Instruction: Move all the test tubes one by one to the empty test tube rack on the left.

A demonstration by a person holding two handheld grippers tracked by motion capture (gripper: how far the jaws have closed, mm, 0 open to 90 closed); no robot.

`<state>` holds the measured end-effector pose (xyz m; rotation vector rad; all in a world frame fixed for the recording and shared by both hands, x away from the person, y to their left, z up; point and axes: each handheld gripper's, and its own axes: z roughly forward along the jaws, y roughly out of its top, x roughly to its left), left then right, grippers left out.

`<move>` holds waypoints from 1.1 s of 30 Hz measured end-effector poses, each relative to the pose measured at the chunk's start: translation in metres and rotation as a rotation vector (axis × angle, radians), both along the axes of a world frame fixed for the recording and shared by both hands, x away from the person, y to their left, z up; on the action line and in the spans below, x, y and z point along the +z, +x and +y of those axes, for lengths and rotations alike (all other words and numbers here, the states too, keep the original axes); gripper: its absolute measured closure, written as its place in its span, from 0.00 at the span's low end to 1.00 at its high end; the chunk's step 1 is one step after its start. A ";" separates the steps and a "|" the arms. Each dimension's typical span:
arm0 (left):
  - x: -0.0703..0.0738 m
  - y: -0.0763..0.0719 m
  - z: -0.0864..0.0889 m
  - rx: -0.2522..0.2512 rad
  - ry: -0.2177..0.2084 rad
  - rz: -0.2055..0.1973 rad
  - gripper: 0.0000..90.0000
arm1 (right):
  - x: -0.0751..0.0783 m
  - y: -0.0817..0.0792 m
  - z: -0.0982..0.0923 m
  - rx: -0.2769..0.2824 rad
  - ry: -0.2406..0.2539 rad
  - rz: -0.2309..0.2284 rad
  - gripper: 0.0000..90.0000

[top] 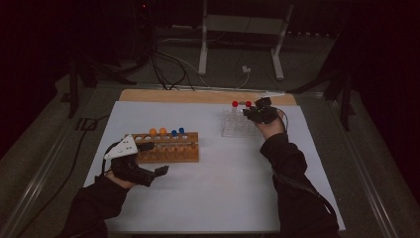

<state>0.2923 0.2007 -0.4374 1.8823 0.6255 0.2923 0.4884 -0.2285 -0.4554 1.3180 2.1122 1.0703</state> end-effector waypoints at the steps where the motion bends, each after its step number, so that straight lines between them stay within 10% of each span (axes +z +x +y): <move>1: 0.000 0.000 0.000 -0.001 -0.001 0.000 0.01 | -0.001 0.002 0.001 -0.012 -0.017 0.004 0.70; 17: -0.002 0.001 -0.001 0.003 0.002 0.008 0.01 | -0.001 0.004 0.004 -0.019 -0.030 -0.007 0.83; 33: 0.001 0.002 0.000 0.003 0.002 0.008 0.01 | 0.048 -0.010 0.004 -0.001 -0.059 -0.120 0.83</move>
